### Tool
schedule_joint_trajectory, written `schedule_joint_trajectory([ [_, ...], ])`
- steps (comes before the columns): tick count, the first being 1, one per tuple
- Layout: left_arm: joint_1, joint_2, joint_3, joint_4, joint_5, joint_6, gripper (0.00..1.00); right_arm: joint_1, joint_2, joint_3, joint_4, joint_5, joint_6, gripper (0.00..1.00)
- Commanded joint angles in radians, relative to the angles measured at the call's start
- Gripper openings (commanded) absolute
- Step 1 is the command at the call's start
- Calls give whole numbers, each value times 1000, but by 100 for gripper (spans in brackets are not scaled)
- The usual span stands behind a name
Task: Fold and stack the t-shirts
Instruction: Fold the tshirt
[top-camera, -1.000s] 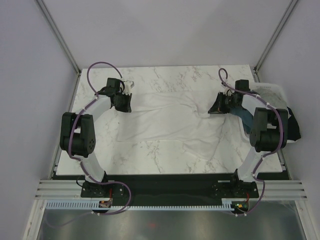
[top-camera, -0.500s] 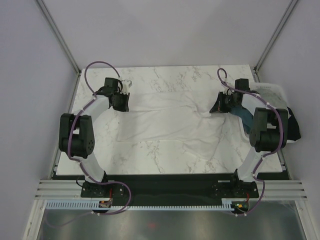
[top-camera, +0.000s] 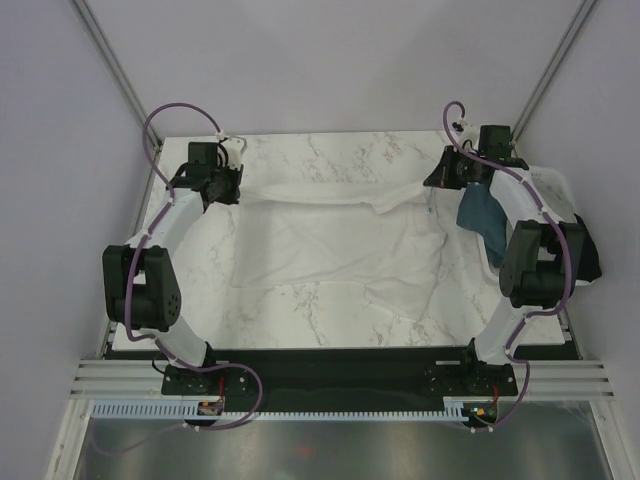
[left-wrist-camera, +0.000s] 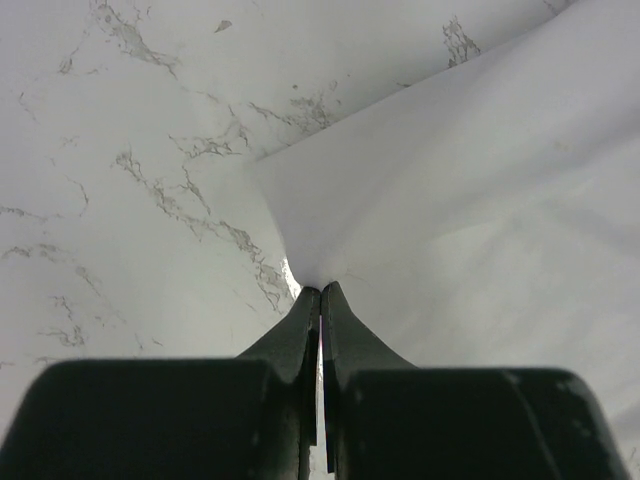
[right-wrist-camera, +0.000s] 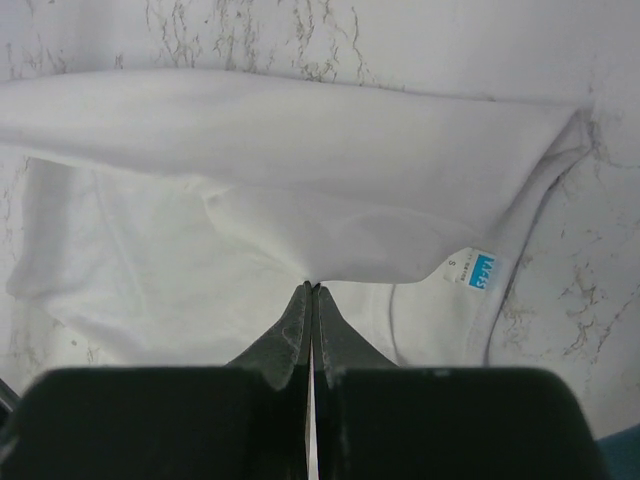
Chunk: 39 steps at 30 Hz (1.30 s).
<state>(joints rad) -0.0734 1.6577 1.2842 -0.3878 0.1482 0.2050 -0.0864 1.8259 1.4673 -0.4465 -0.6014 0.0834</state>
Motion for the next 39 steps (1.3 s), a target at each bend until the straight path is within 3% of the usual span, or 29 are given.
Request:
schedule_joint_trajectory([
  [1,6,8,49,18,-1,37,2,22,-37,-8,8,-23,21,0],
  [8,6,-12,12,10,22,33,2,42,-173,-165,8,-17,-7,0],
  [17,6,-36,-55,-10,36,51,2,42,-280,-216,-81,-28,-57,0],
  [30,12,60,-59,6,4,79,2,42,-178,-157,-78,-40,-39,0],
  [39,17,114,-82,6,-1,80,2,43,-145,-222,-74,18,-77,0],
])
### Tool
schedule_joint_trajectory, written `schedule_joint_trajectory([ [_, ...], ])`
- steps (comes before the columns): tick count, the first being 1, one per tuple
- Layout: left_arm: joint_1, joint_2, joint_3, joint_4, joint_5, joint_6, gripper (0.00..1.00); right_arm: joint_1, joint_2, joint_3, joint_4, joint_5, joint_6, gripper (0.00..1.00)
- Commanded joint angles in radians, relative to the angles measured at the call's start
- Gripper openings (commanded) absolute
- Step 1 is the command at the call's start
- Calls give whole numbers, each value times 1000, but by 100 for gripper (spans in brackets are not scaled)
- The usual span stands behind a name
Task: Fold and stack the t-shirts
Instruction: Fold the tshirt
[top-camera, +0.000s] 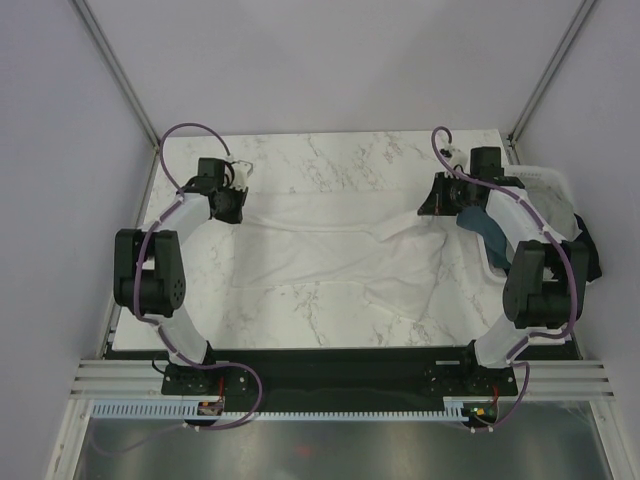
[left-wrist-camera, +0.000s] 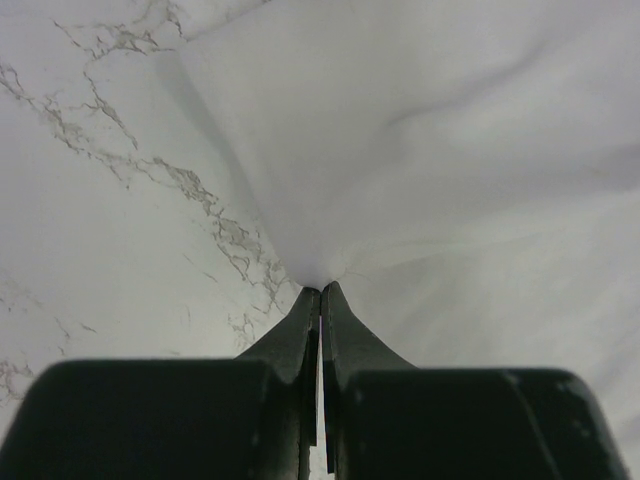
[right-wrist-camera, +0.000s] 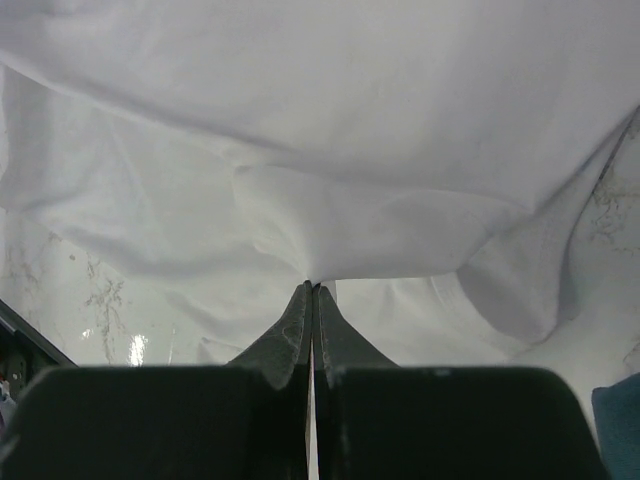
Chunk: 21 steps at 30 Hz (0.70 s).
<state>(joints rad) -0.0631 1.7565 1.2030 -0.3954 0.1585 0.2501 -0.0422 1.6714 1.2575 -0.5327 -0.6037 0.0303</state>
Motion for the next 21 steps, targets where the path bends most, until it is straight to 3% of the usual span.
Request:
schedule_joint_trajectory([
  [1,8,18,0,13,-10,35,2,-1,14,-20,14,30,-52,0],
  [8,9,52,-11,13,-16,20,2,-2,48,-49,40,176,-101,0],
  [16,11,67,-23,15,-19,20,4,-1,76,-43,54,167,-92,0],
  [19,13,25,-37,4,-23,14,45,-2,45,-32,39,168,-105,9],
  [20,13,-33,-57,6,-25,9,69,-2,33,-26,31,180,-113,21],
  [21,14,-66,-66,7,-28,2,78,-1,1,-20,24,188,-121,26],
])
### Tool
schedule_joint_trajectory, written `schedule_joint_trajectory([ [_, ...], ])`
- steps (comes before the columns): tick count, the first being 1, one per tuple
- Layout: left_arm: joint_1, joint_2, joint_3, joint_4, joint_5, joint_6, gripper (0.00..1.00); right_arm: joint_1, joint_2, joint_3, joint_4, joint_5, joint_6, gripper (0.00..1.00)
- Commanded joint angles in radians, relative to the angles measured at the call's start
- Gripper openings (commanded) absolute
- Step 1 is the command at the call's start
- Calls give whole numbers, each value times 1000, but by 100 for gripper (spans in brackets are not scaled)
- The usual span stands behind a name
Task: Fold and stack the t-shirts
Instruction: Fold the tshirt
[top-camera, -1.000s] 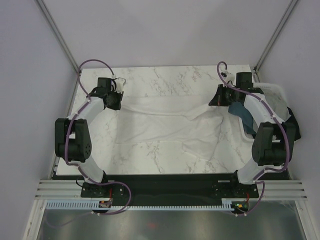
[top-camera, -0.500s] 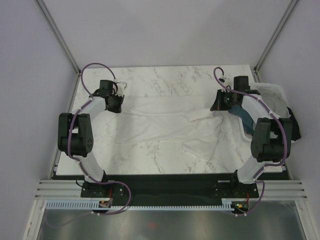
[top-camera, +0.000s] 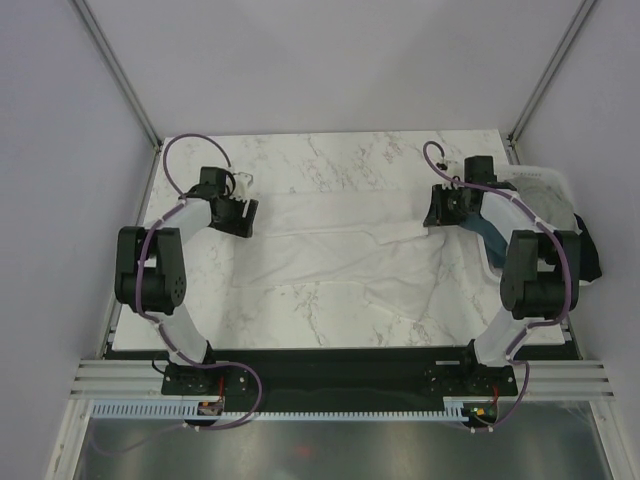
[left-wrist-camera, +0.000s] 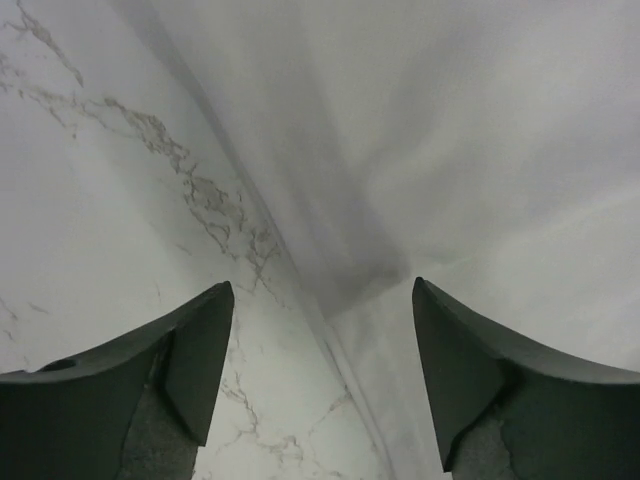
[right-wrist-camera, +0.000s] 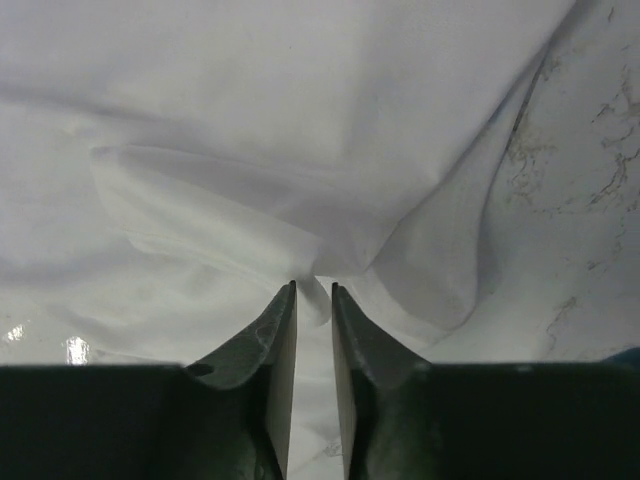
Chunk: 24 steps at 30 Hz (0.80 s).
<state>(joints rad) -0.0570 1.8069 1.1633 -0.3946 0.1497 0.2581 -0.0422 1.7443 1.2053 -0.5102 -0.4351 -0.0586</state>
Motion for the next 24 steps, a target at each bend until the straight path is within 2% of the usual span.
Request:
schedule_joint_trajectory([
  [1,8,-150,-36,10,-22,-10,82,-2,-94,40,-7,30,-44,30],
  [2,8,-188,-46,11,-25,-17,88,-2,-117,42,-5,45,-61,37],
  [3,8,-251,-48,14,-21,-25,89,-1,-158,43,-5,48,-73,38],
  [8,5,-334,-30,16,56,-63,87,36,-210,42,16,67,-130,40],
  [17,-15,-206,-83,20,229,-135,78,274,-115,-3,28,88,-254,38],
  [24,-24,-143,-125,22,315,-163,77,418,-51,3,47,111,-271,35],
])
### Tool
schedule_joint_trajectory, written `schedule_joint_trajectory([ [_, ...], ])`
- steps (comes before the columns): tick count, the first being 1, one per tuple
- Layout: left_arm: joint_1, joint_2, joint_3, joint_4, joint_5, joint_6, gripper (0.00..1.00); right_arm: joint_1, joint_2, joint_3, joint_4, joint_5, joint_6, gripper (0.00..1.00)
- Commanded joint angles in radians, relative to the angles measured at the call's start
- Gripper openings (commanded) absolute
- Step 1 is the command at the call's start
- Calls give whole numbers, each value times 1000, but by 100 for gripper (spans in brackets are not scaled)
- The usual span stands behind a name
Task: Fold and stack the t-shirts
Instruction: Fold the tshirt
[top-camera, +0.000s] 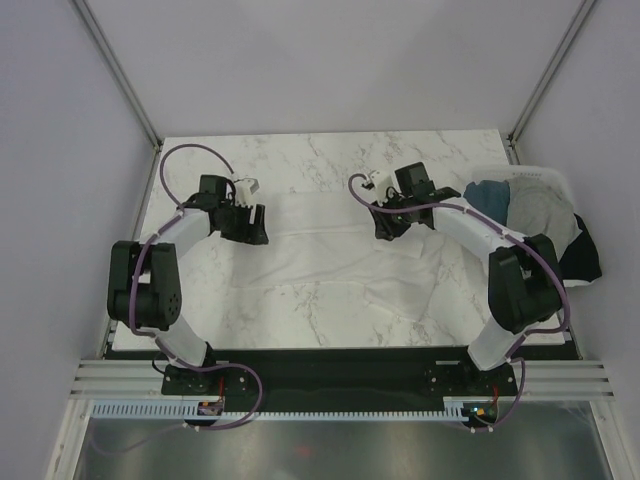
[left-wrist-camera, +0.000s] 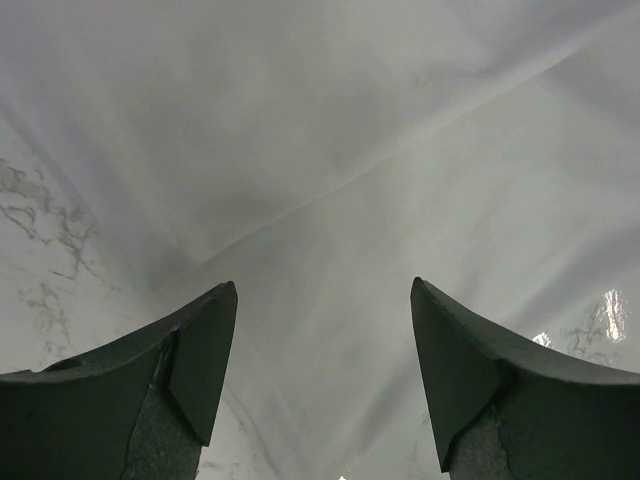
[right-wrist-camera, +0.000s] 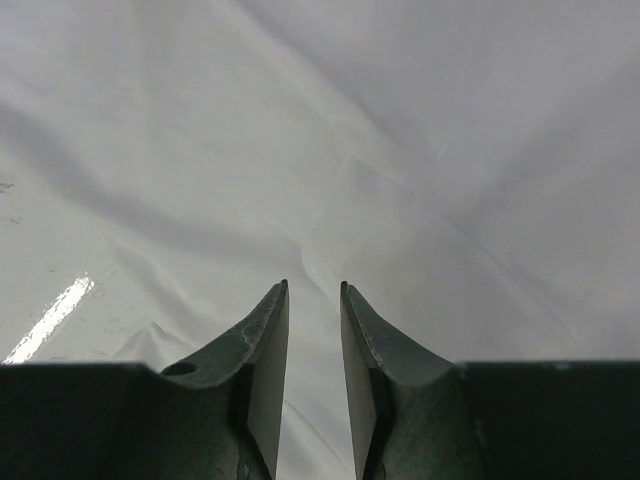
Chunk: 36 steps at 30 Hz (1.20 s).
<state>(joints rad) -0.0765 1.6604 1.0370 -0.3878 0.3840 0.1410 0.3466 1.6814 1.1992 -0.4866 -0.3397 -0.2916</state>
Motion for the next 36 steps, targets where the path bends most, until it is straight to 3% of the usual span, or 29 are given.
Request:
schedule_joint_trajectory([
  [1,-6,10,1,15,85,-49,77,38,21,11,23,21,-40,35],
  [8,-16,53,30,10,72,-34,77,55,83,5,55,70,-61,35],
  [17,-13,140,285,-46,-26,38,79,43,97,71,91,120,-67,35],
  [26,18,312,396,-43,-62,3,79,-76,133,4,341,219,184,39],
  [36,35,386,439,-43,-71,-9,79,-153,345,88,284,196,285,39],
])
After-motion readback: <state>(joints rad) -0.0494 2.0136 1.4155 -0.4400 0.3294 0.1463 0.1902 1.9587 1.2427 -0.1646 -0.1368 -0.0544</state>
